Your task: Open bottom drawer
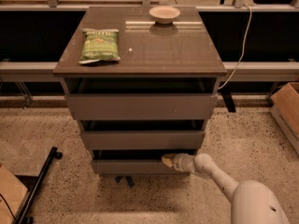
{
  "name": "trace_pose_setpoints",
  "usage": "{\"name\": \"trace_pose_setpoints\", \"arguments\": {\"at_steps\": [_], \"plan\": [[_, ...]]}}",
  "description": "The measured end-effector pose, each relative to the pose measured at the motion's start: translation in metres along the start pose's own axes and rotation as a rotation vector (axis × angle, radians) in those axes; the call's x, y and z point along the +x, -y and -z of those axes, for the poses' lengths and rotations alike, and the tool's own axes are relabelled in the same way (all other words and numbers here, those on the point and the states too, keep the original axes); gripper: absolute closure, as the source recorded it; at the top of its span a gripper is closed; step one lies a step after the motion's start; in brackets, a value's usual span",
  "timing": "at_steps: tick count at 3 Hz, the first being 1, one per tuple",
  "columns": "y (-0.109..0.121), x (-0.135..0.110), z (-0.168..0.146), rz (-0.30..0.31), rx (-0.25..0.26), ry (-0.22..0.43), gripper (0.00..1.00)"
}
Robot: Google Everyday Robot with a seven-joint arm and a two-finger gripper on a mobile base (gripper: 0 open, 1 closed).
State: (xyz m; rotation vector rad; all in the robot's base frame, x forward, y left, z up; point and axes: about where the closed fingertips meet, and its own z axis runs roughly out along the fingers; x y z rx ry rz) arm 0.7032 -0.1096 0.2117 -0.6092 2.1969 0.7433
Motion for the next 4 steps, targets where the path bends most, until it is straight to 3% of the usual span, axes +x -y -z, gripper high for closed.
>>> {"name": "trace_pose_setpoints", "arguments": {"at_steps": [3, 4], "plan": [[-0.0007, -0.0015, 0.0011, 0.000, 0.000, 0.000, 1.00], [-0.0007, -0.0015, 0.0011, 0.000, 0.000, 0.000, 0.82]]}}
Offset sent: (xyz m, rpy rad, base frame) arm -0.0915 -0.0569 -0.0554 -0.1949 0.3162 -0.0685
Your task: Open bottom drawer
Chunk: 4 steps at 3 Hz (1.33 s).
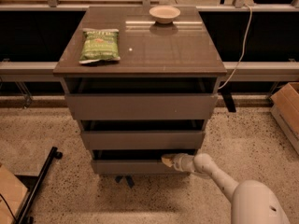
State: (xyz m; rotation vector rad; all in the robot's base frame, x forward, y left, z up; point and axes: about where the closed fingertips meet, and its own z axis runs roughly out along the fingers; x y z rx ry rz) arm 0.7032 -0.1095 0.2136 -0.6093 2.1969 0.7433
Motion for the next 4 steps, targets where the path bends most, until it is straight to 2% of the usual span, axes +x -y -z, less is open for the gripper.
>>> {"name": "trace_pose_setpoints", "arguments": {"at_steps": [1, 2, 3, 4], "plan": [[-0.0004, -0.0004, -0.0020, 0.001, 0.000, -0.005, 0.57], [-0.0005, -0.0005, -0.0018, 0.001, 0.000, -0.005, 0.26], [-0.0008, -0.0012, -0.0013, 0.001, 0.000, -0.005, 0.03], [-0.0017, -0.0033, 0.0003, 0.001, 0.000, -0.005, 0.00]]}}
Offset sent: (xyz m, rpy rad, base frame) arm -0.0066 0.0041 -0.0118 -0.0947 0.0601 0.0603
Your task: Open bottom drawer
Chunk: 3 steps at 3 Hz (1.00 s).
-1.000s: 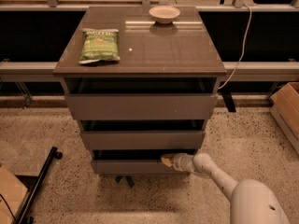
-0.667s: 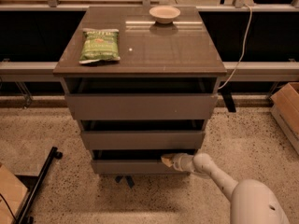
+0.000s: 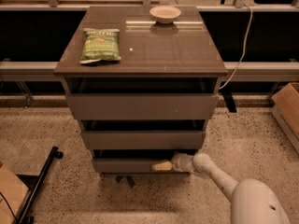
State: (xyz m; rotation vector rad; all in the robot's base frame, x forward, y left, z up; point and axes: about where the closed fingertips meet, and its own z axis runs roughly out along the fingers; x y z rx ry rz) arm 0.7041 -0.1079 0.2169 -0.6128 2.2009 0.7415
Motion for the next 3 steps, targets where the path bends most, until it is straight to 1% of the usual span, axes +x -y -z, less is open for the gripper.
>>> {"name": "trace_pose_setpoints", "arguments": {"at_steps": [1, 2, 3], "plan": [[0.000, 0.001, 0.001, -0.002, 0.002, -0.005, 0.02], [-0.003, 0.018, 0.013, -0.024, 0.025, -0.060, 0.24], [-0.003, 0.018, 0.013, -0.024, 0.025, -0.060, 0.48]]}}
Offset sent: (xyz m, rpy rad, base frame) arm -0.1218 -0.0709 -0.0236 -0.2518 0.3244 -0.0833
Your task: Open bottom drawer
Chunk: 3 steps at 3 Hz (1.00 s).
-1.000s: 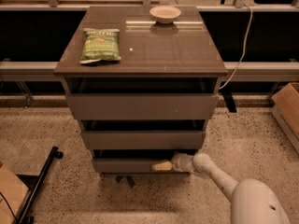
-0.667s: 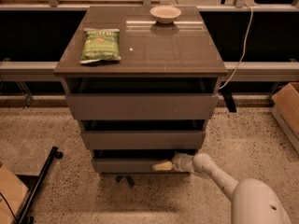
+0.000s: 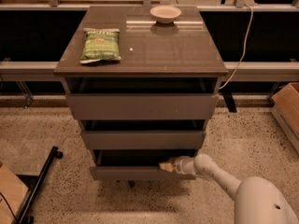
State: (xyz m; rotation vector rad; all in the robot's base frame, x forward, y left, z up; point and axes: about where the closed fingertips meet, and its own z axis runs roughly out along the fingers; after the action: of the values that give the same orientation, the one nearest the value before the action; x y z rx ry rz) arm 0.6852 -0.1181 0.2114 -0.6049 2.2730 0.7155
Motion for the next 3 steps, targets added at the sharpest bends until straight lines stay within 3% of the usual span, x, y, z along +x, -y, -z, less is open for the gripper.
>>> {"name": "trace_pose_setpoints", "arguments": {"at_steps": [1, 2, 3], "plan": [[-0.004, 0.017, 0.015, -0.029, 0.026, -0.047, 0.71], [0.013, 0.030, 0.049, -0.065, 0.099, -0.082, 0.94], [0.005, 0.049, 0.065, -0.107, 0.127, -0.110, 1.00]]}}
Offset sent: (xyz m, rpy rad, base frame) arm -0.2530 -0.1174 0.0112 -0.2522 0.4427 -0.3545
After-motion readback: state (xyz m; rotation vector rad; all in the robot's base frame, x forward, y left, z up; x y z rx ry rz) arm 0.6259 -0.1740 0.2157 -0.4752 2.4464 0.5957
